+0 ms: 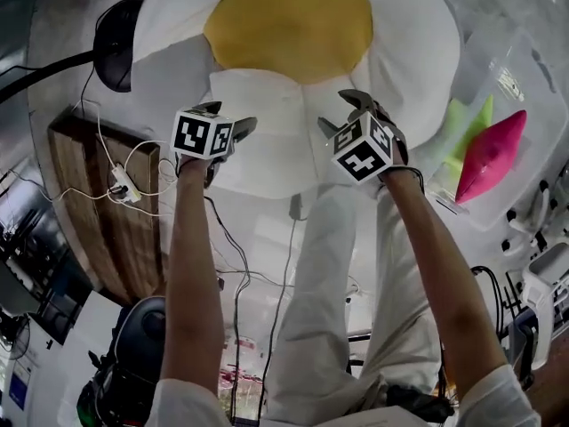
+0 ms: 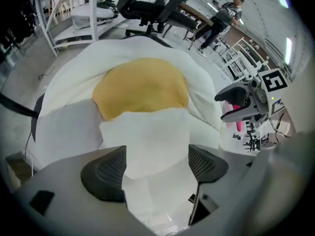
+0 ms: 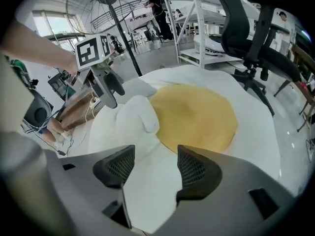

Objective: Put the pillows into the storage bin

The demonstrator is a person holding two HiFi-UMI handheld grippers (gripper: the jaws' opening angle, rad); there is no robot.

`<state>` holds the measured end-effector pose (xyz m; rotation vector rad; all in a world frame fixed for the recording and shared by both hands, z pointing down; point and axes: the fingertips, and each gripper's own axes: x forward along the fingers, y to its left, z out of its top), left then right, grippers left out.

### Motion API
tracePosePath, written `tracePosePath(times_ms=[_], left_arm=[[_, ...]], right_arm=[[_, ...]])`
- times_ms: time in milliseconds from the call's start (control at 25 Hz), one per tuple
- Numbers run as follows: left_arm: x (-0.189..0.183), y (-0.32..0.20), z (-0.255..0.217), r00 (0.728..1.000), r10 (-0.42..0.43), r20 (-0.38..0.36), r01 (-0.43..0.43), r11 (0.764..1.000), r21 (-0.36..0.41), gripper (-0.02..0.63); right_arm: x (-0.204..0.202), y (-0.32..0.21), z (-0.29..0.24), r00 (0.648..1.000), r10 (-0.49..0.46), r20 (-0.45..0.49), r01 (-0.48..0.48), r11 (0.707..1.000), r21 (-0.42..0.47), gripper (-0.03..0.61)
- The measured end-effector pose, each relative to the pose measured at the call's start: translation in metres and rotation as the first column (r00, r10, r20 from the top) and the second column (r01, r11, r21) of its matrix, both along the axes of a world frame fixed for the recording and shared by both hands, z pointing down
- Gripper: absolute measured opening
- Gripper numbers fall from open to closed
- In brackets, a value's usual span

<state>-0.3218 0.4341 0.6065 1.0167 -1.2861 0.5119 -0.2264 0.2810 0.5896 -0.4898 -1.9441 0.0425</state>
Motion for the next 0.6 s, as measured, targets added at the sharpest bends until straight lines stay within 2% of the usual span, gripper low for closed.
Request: tracePosePath(times_ms=[200,360,440,520,600], left_arm=[[0.003,0.055,0.038,0.992,-0.111,-0.059,0.107,0.991,-0.075,0.405],[0.002,0.069,0.058,0.970,-0.232,-0.070,0.228,0.972,-0.063,0.402],[0.003,0.070,0.064,0.943,-0.318,-0.095,0.315,0.948,-0.041,0.396],[0.002,0.069,0.068,0.902,-0.411,-0.129,0.413,0.911,-0.013,0.391],[0.003,0.069,0.073,0.870,-0.470,-0.148,0.476,0.879,0.004,0.380]], right_arm=[[-0.027,0.035,0.019,0.998,-0.057,-0.028,0.056,0.998,-0.038,0.288],[-0.043,0.057,0.027,0.996,-0.080,-0.028,0.078,0.995,-0.064,0.293],[-0.048,0.069,0.033,0.995,-0.090,-0.037,0.086,0.992,-0.090,0.293],[-0.055,0.077,0.040,0.996,-0.081,-0.040,0.076,0.990,-0.115,0.291],[-0.063,0.083,0.043,0.998,-0.045,-0.037,0.038,0.988,-0.152,0.301]])
